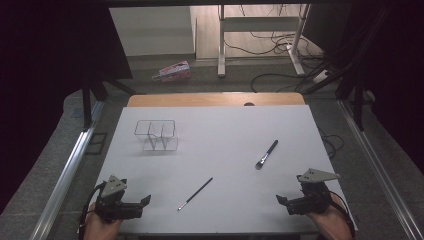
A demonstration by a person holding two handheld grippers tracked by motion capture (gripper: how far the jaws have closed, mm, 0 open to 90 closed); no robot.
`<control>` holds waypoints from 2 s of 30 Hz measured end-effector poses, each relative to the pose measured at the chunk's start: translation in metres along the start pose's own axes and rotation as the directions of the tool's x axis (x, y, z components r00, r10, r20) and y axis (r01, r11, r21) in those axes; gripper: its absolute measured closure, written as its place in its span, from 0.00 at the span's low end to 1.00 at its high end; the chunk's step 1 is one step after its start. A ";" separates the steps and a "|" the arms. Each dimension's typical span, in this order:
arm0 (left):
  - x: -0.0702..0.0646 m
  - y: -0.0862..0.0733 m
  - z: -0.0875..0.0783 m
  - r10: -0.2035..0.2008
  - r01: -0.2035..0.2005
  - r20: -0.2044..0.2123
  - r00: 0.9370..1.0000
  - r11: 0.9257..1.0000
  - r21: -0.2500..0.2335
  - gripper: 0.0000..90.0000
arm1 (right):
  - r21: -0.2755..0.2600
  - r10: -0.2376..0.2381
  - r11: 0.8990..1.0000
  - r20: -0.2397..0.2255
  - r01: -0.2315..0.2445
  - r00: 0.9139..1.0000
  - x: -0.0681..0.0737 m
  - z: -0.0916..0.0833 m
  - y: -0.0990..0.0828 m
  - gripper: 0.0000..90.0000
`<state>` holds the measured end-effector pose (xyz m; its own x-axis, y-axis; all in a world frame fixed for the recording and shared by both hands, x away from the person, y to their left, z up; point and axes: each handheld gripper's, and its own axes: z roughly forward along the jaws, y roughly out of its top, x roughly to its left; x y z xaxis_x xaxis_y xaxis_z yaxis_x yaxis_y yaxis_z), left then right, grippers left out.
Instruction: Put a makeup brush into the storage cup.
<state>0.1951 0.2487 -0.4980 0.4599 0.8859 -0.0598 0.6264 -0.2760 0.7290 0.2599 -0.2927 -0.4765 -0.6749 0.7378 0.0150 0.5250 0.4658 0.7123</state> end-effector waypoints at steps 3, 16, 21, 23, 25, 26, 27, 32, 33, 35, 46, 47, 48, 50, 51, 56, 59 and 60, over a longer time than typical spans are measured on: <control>-0.001 0.000 0.000 -0.001 0.001 0.002 1.000 1.000 0.007 0.01 | -0.005 -0.004 1.000 -0.004 0.004 1.000 0.000 0.000 0.001 0.00; -0.004 0.005 0.001 -0.026 0.025 0.036 0.999 0.999 0.025 0.02 | 0.001 -0.006 1.000 -0.017 0.006 1.000 0.002 0.002 0.001 0.00; -0.010 0.011 0.004 -0.004 0.002 0.043 0.999 1.000 0.030 0.02 | 0.005 -0.016 1.000 -0.009 0.016 1.000 0.003 0.002 0.000 0.00; -0.012 0.014 0.004 0.006 -0.008 0.047 0.999 1.000 0.029 0.02 | 0.004 -0.015 1.000 -0.009 0.015 1.000 0.003 0.001 0.000 0.00; -0.013 0.015 0.004 0.010 -0.011 0.048 0.999 0.999 0.031 0.02 | 0.004 -0.019 1.000 -0.009 0.019 1.000 0.004 0.000 0.000 0.00; -0.015 0.016 0.005 0.013 -0.014 0.050 0.999 0.999 0.032 0.02 | 0.006 -0.022 1.000 -0.007 0.022 1.000 0.004 0.000 0.000 0.00; -0.016 0.017 0.006 0.017 -0.019 0.049 0.999 0.999 0.038 0.02 | 0.007 -0.021 1.000 -0.007 0.021 1.000 0.004 0.000 0.000 0.00; -0.018 0.019 0.007 0.029 -0.031 0.044 0.999 0.998 0.049 0.02 | 0.011 -0.018 1.000 -0.007 0.018 1.000 0.004 0.000 0.000 0.00; -0.018 0.020 0.007 0.028 -0.030 0.045 0.999 0.998 0.052 0.02 | 0.011 -0.018 1.000 -0.006 0.018 1.000 0.004 0.000 0.000 0.00; -0.018 0.021 0.009 0.031 -0.034 0.047 0.998 0.998 0.059 0.02 | 0.017 -0.020 1.000 -0.005 0.020 1.000 0.004 0.001 0.000 0.00; -0.024 0.032 0.016 0.064 -0.073 0.087 0.994 0.992 0.098 0.02 | 0.038 -0.036 0.999 -0.001 0.036 0.999 0.004 0.002 -0.001 0.00; -0.024 0.032 0.016 0.064 -0.073 0.087 0.994 0.992 0.098 0.02 | 0.038 -0.036 0.999 -0.001 0.036 0.999 0.004 0.002 -0.001 0.00; -0.025 0.034 0.016 0.070 -0.079 0.089 0.994 0.992 0.102 0.02 | 0.045 -0.042 0.998 -0.002 0.042 0.999 0.005 0.003 -0.001 0.00; -0.025 0.037 0.016 0.074 -0.085 0.095 0.993 0.991 0.107 0.02 | 0.051 -0.046 0.998 -0.004 0.046 0.999 0.005 0.004 0.000 0.00; -0.025 0.038 0.016 0.083 -0.093 0.094 0.992 0.990 0.110 0.02 | 0.056 -0.047 0.997 -0.003 0.047 0.999 0.006 0.005 0.000 0.00; -0.025 0.045 0.018 0.107 -0.117 0.088 0.990 0.985 0.124 0.02 | 0.059 -0.051 0.997 -0.001 0.051 0.999 0.006 0.005 0.000 0.00; -0.025 0.048 0.019 0.117 -0.128 0.089 0.989 0.982 0.139 0.02 | 0.062 -0.052 0.997 -0.002 0.052 0.999 0.006 0.006 0.000 0.00; -0.025 0.049 0.020 0.118 -0.129 0.088 0.989 0.982 0.141 0.02 | 0.064 -0.052 0.997 -0.003 0.052 0.999 0.006 0.006 0.000 0.00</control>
<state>0.2268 0.2059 -0.4749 0.5838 0.8112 -0.0333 0.6441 -0.4378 0.6273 0.2590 -0.2855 -0.4802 -0.7027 0.7113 -0.0196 0.5216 0.5337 0.6656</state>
